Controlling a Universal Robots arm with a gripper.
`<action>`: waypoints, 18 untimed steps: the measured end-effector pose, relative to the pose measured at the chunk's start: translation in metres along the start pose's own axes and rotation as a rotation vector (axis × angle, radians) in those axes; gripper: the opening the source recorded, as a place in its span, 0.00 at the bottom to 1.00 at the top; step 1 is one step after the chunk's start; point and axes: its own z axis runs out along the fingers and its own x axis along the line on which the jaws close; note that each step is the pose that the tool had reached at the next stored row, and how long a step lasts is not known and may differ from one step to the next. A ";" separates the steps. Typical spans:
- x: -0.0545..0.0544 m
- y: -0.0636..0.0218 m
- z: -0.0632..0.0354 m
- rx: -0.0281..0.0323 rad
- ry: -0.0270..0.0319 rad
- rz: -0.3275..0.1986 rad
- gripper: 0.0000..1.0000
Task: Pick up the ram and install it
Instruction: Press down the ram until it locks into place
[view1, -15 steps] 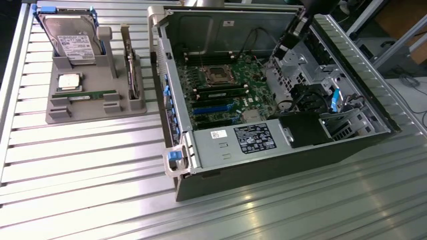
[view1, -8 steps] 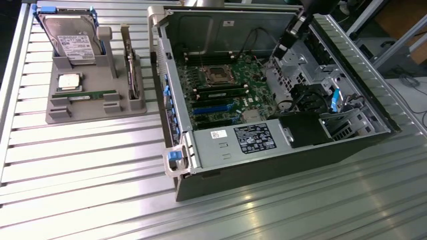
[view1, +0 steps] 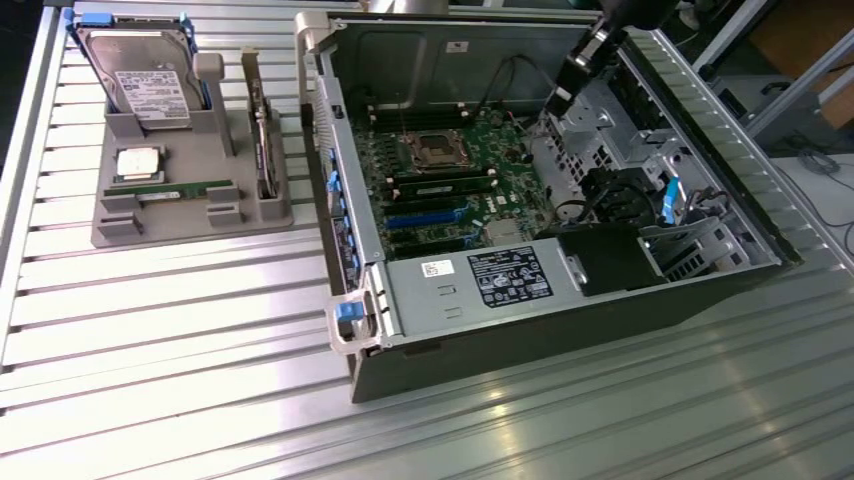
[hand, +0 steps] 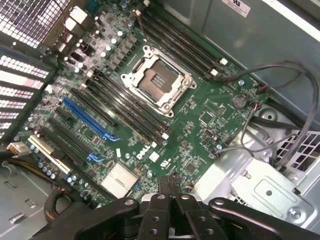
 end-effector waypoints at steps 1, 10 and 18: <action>0.000 0.0000 0.0000 -0.0011 -0.0006 0.014 0.11; 0.000 0.0000 0.0006 -0.0141 -0.0078 0.165 0.11; 0.000 -0.0001 0.0013 -0.0290 -0.0161 0.322 0.11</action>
